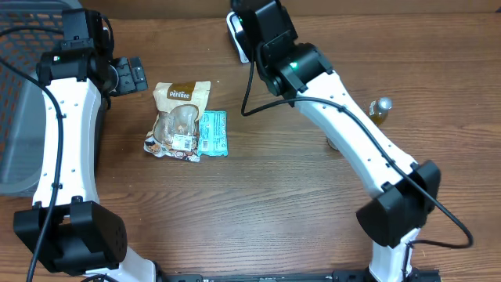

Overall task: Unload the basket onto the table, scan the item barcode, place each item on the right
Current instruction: 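Carry the teal tube up to the white scanner window, then hold the teal tube in front of the scanner window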

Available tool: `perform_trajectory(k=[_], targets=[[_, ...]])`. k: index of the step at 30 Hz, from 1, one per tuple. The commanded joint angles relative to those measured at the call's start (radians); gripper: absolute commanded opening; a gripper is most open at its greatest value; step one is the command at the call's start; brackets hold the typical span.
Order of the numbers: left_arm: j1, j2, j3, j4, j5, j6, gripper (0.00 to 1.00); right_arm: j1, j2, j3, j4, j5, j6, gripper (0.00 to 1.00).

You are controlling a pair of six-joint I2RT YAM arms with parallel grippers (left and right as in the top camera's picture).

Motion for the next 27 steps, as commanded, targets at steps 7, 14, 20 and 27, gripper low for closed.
perform_trajectory(k=[7, 14, 20, 27], targets=[[0.008, -0.002, 0.015, 0.000, -0.013, 0.003, 1.00, -0.006, 0.180, -0.001, 0.225, 0.055, -0.386, 0.04], [0.008, -0.002, 0.015, 0.000, -0.013, 0.003, 1.00, -0.006, 0.288, -0.001, 0.371, 0.081, -0.550, 0.04], [0.008, -0.002, 0.015, 0.000, -0.013, 0.003, 1.00, -0.025, 0.348, -0.001, 0.473, 0.089, -0.575, 0.04], [0.008, -0.002, 0.015, 0.000, -0.013, 0.003, 1.00, -0.071, 0.395, -0.001, 0.532, 0.077, -0.574, 0.04]])
